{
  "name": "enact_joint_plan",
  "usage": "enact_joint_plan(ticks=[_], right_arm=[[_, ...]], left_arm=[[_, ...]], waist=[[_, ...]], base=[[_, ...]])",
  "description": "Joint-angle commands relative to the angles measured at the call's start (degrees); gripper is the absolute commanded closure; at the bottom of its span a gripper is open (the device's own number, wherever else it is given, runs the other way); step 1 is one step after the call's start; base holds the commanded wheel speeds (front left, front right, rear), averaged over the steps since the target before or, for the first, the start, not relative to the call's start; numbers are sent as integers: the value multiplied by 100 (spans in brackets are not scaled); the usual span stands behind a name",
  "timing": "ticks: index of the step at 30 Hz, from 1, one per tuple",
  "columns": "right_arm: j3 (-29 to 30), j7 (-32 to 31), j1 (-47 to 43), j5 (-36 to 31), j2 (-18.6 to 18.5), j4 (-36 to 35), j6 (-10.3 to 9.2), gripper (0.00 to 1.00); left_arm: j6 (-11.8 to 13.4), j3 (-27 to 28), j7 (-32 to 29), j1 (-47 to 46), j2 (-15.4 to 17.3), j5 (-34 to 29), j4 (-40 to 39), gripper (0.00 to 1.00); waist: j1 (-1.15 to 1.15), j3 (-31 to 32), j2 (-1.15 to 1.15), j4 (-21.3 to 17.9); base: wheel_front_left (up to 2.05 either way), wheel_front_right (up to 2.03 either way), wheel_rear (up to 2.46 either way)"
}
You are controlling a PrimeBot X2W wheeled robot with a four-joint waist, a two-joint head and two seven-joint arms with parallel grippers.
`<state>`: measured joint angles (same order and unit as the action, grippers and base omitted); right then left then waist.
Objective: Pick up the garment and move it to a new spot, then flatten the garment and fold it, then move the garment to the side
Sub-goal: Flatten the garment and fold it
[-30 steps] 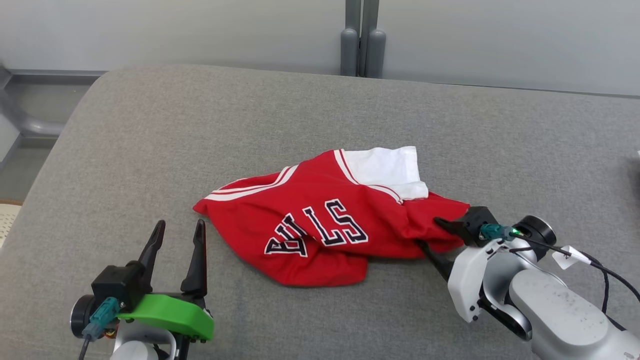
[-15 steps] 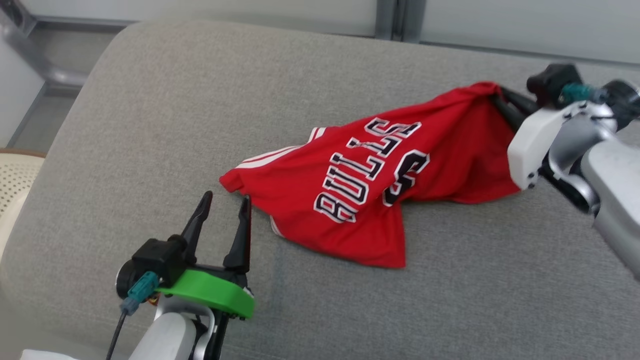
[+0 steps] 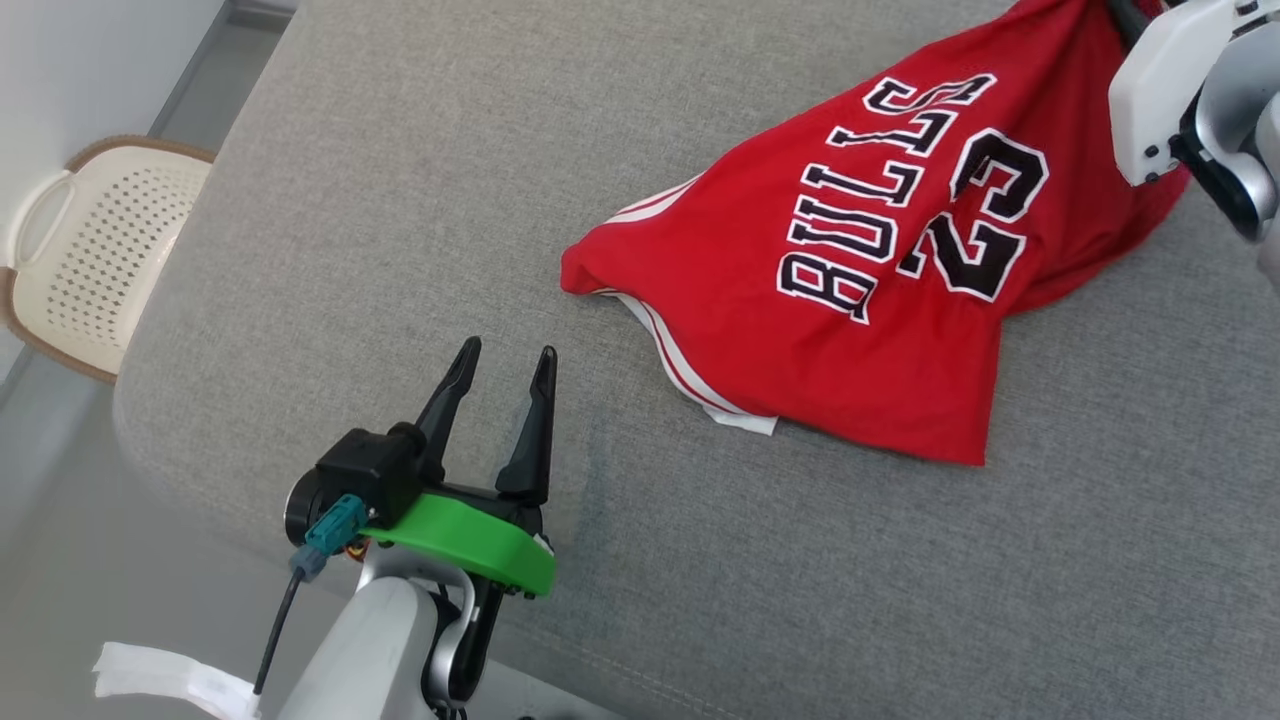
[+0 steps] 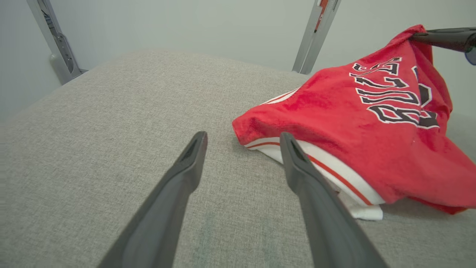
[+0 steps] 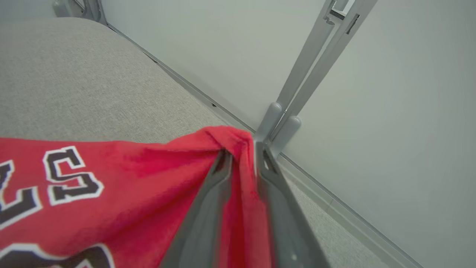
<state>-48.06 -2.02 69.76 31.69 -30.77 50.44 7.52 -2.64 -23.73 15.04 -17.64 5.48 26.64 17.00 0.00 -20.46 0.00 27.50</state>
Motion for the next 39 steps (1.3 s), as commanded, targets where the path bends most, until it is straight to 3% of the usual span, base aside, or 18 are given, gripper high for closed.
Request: enact_joint_plan(ticks=[1,6,13,19,22,25,28,32,39], right_arm=[[8,282,59,-45,137,196,-6,0],[-24,1297,-279,-15,555,593,-6,0],[297,1721,-1026,183,764,102,-6,0],[1583,1722,-2502,-61,666,-1229,-6,0],[2280,1724,-3453,-207,805,-1798,-6,0],[2601,1725,-4205,-267,1009,-2173,-4,0],[2517,1692,-4706,-246,1146,-2301,-4,0],[2150,1157,-5052,-107,1244,-2263,-4,0],[1629,658,-5058,188,1364,-2203,-4,0]], left_arm=[[-53,55,15,-101,-39,-90,17,0],[-92,254,16,99,52,-235,96,0],[-24,454,17,407,273,-325,113,0],[41,484,-15,635,400,-312,47,0],[71,474,-77,745,438,-294,-27,0],[107,474,-134,826,486,-264,-106,0],[121,447,-204,890,525,-258,-166,0],[150,425,-265,914,545,-241,-249,0],[168,401,-296,880,520,-188,-284,0]], waist=[[0,-67,0,89],[0,388,0,-324],[0,1027,0,-1023],[0,1407,0,-1366],[0,1536,0,-1432],[0,1601,0,-1458],[0,1639,0,-1420],[0,1653,0,-1283],[0,1542,0,-935]], base=[[0,0,0],[0,0,0],[0,0,0],[0,0,0],[0,0,0],[0,0,0],[0,0,0],[0,0,0],[0,0,0]])
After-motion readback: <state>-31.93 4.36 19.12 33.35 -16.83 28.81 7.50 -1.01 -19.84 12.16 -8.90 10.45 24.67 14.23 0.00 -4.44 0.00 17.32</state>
